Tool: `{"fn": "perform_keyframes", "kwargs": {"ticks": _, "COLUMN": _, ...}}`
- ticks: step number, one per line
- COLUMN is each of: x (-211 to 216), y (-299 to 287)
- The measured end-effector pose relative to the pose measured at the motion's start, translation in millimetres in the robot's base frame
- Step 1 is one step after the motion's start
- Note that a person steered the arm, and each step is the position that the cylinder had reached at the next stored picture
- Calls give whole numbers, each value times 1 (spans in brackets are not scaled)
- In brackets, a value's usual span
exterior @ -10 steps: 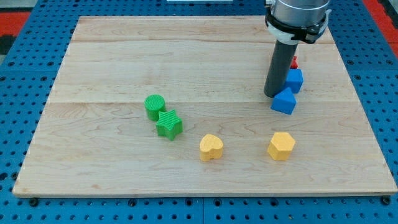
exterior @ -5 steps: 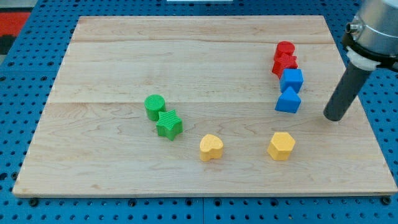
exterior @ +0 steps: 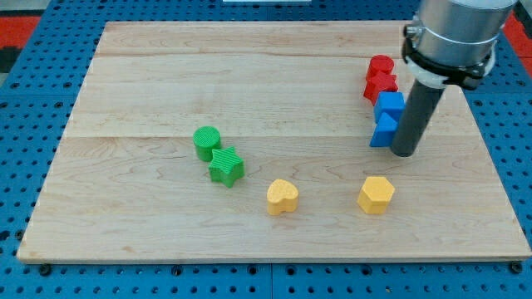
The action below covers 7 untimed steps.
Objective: Move the blue triangle down to the blue cube
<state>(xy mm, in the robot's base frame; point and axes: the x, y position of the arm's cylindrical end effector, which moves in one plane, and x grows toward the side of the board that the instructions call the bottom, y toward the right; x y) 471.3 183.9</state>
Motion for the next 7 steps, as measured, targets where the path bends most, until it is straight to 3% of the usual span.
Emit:
{"fn": "perform_keyframes", "kwargs": {"ticks": 2, "x": 6, "y": 1}}
{"fn": "perform_keyframes", "kwargs": {"ticks": 3, "x": 31, "y": -6}}
{"fn": "perform_keyframes", "kwargs": {"ticks": 4, "x": 11, "y": -74}}
{"fn": "perform_keyframes", "kwargs": {"ticks": 5, "x": -10, "y": -85}}
{"fn": "perform_keyframes", "kwargs": {"ticks": 7, "x": -11, "y": -35}}
